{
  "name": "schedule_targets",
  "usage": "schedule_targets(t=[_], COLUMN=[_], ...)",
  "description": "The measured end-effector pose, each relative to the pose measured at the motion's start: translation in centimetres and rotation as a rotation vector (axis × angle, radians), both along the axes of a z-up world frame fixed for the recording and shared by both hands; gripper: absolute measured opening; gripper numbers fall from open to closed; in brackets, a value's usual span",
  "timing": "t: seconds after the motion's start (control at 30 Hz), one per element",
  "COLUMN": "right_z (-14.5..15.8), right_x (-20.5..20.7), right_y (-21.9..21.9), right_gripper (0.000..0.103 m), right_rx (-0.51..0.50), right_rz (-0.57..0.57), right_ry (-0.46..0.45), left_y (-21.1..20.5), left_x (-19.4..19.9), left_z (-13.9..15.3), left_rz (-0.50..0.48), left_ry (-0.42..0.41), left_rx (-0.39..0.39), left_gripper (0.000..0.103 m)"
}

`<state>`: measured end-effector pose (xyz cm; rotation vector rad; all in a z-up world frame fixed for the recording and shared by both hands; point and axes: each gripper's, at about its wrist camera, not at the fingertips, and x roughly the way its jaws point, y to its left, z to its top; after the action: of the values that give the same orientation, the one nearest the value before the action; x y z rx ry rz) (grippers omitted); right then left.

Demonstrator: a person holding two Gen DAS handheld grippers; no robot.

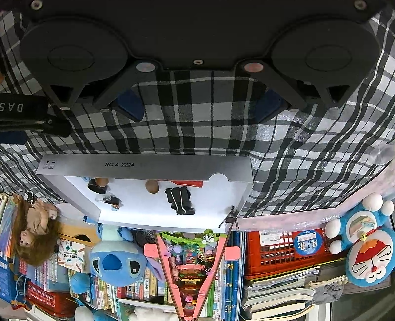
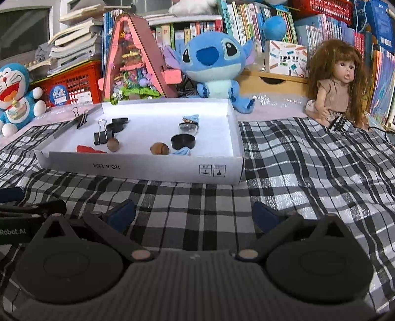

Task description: Organize rigid objects

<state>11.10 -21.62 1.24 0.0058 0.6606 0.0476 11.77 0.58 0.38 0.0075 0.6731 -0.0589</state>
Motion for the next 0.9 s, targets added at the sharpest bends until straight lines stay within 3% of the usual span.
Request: schedule_targets(t=[0.13, 0.9], right_z=[-0.48, -0.54], right_x=[0.54, 0.67], right_y=[-0.13, 0.08], right_gripper=[0.103, 0.103], right_rx=[0.005, -0.013], right_rz=[-0.014, -0.019], right_ry=[0.045, 0.057], left_y=[-0.01, -0.29], left_x=[0.22, 0.5], left_z=[-0.11, -0.25], left_rz=[0.007, 0.016], left_ry=[0.01, 0.017], left_rx=[0.003, 0.02], left_gripper=[0.101, 0.103])
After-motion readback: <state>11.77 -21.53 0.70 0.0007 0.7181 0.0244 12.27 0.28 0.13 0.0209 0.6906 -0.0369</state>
